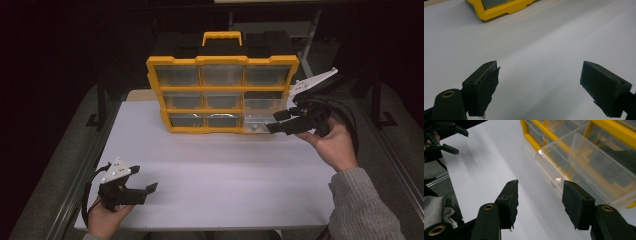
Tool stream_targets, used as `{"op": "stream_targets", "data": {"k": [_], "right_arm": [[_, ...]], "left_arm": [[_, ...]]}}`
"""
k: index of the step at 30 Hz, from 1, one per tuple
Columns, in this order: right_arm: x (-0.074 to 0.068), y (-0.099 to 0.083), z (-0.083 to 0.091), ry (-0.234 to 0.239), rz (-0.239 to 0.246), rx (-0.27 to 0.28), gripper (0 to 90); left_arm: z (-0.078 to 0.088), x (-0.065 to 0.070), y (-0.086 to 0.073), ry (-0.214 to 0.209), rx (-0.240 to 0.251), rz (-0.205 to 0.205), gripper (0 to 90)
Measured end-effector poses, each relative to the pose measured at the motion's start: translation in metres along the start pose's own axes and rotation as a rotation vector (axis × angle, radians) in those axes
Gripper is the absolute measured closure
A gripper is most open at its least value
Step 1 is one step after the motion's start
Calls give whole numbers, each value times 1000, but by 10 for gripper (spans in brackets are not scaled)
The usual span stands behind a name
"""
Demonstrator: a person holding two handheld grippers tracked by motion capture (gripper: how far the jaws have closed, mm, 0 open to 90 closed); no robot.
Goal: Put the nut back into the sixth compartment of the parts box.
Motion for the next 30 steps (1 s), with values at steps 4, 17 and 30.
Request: {"op": "stream_targets", "data": {"k": [4, 17, 30], "right_arm": [[-4, -8, -3, 6, -2, 7, 430], [-15, -33, -25, 0, 15, 13, 343], [-24, -54, -51, 19, 18, 1, 287]], "left_arm": [[0, 0, 0, 0, 3, -4, 145], [0, 1, 1, -3, 4, -3, 146], [2, 1, 2, -5, -15, -32, 148]]}}
Point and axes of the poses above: each handheld gripper's, and its own axes: z roughly backward along the jaws, y roughly out of its top, x roughly to its right, the point moved 10 cm from there along -z, roughly forward along the jaws, and after that the axes turned 5 degrees about -x, right-handed, at the moved point
